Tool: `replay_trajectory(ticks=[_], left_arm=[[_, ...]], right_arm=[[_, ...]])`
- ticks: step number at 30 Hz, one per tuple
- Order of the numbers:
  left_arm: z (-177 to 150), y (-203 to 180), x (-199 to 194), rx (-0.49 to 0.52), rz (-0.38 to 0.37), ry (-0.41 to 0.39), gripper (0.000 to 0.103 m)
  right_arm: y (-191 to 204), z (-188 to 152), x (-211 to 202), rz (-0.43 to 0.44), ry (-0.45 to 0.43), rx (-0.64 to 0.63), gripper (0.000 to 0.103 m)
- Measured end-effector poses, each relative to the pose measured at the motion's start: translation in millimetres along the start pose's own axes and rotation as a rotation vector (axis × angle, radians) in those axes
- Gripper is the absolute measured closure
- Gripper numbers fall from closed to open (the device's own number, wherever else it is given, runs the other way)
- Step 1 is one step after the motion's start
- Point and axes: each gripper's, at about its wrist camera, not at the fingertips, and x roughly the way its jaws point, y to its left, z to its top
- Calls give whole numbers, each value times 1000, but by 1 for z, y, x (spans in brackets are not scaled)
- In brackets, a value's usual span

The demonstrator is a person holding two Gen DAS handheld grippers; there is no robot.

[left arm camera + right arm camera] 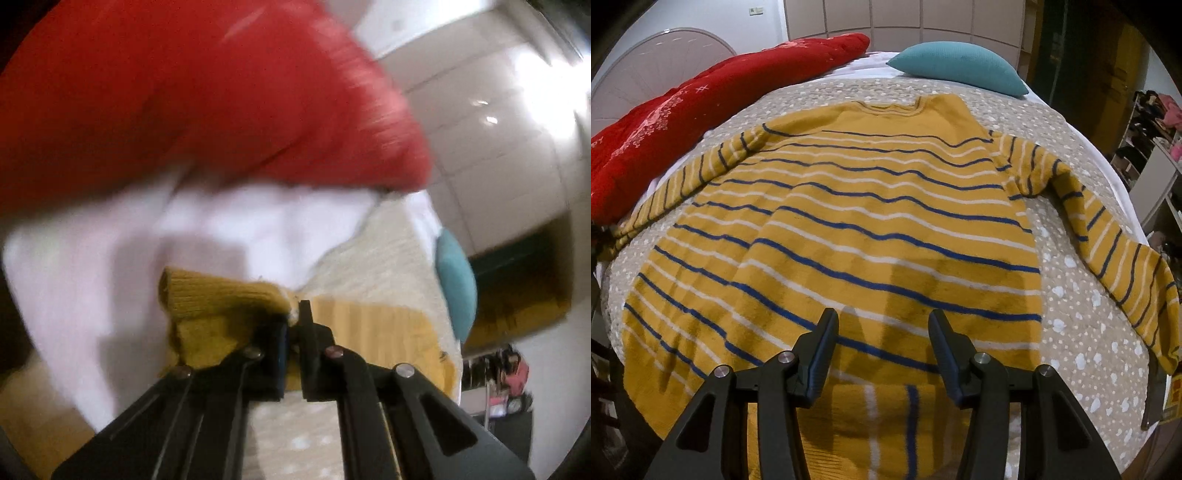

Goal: Fold small clothes
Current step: 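Fold the held sleeve across the sweater body and open the left gripper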

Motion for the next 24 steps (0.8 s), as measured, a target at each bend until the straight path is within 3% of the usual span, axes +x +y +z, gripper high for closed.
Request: replay_trajectory(ticks=[4,6,8,10,11,13,14,16,24], left_arm=[[9,-73,-61,248,-224,-165,98],[1,-84,-78,312,-258,-192,98],[-9,-69,-73,286,-216,-166,98],[-20,-35,-45,212,-112,-99,98],[-24,-10,-25,148,-32,-45,98],[-34,38,8,9,41,64,98],[-38,55,18,-35,58,92,98],[-42,71,17,-93,-8,81,98],[-22,1,9,101,122,4,98]], right_arm=[[-3,1,4,0,9,6,48],[-2,1,3,3,4,3,48],[0,0,2,-2,-5,-8,48],[1,-1,4,-1,-5,-11,48],[1,-1,7,5,0,-7,48],[1,-1,12,17,16,-2,48],[1,-1,13,18,18,-4,48],[2,0,12,21,9,-13,48],[-5,-2,9,34,-7,9,49]])
